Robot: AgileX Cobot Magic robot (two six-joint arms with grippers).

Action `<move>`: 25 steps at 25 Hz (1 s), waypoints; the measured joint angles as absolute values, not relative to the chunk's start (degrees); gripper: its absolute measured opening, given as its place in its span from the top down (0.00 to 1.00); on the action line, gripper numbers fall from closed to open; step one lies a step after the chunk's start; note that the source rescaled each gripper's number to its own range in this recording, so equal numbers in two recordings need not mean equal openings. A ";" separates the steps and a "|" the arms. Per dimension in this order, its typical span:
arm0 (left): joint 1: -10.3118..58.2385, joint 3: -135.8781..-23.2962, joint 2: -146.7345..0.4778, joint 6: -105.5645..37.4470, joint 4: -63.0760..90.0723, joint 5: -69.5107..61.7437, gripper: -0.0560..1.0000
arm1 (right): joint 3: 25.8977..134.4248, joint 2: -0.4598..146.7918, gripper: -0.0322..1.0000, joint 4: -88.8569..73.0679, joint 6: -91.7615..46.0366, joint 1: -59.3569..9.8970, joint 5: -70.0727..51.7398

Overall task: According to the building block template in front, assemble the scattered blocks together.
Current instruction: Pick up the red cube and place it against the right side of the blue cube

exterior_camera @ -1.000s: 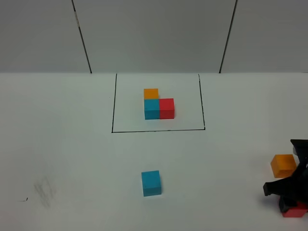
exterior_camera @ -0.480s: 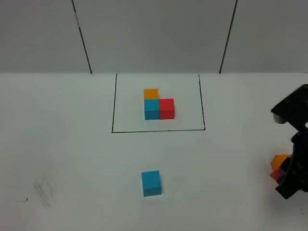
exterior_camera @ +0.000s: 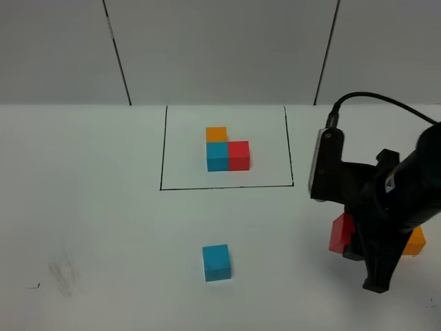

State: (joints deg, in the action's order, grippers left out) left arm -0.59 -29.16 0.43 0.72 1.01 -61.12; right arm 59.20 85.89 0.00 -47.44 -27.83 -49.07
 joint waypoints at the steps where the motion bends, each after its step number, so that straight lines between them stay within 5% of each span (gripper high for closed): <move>1: -0.59 -29.16 0.43 0.72 1.01 -61.12 0.20 | 59.60 87.83 0.96 0.00 -47.59 -27.83 -49.15; 25: -0.59 -29.16 0.43 0.72 1.01 -61.12 0.20 | 82.55 116.11 0.96 3.59 -51.86 -39.27 -54.95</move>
